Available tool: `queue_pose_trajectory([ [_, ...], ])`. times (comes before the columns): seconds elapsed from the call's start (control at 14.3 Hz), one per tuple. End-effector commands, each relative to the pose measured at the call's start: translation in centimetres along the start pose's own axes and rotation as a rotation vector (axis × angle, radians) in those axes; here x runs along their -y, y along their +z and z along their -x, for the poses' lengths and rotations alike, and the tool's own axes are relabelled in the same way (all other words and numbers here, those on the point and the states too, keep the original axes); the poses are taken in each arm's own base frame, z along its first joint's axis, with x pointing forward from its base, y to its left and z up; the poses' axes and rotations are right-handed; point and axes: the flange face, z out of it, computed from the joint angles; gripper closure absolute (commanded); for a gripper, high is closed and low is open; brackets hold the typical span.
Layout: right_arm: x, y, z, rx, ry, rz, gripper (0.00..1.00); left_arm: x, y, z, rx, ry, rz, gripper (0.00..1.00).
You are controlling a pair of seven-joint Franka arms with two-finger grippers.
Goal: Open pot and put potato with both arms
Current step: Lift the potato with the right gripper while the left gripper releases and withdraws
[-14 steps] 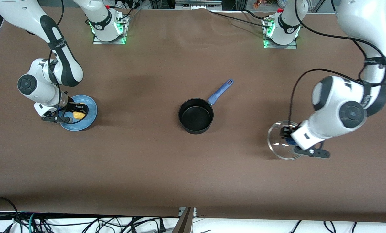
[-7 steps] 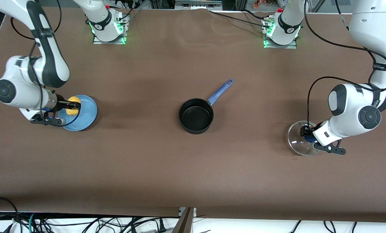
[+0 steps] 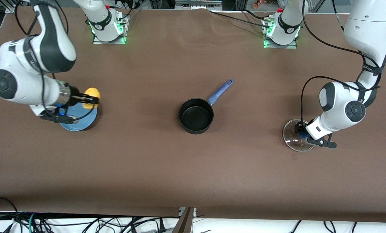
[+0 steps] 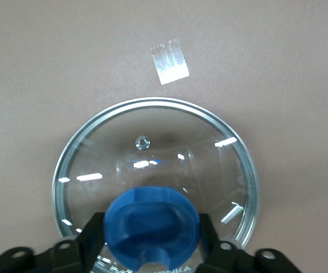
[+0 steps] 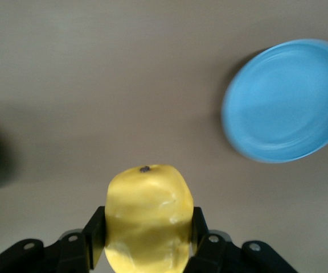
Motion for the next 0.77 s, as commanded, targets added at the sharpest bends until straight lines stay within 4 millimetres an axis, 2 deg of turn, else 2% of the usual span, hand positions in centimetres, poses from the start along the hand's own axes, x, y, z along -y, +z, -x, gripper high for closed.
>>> queue_pose_trajectory([
  [0.0,7.1,-1.0,2.0,-0.003,0.079,-0.022,0.73,0.2,-6.0,-0.4,0.009,-0.008,0.014,0.0],
  [0.14,10.1,-0.4,3.4,-0.006,0.116,-0.016,0.73,-0.1,-10.7,-1.0,0.039,-0.045,0.067,0.0],
  [0.21,10.6,-0.6,3.8,-0.01,0.12,-0.017,0.73,-0.3,-13.5,-1.3,0.057,-0.047,0.082,0.0],
  [0.49,11.2,-1.8,4.0,-0.009,0.119,-0.057,0.73,-1.1,-24.0,-1.3,0.093,-0.1,0.072,0.0],
  [0.7,11.3,-1.1,3.7,0.005,0.117,-0.058,0.73,-1.6,-30.0,0.5,0.11,-0.134,0.064,0.0],
])
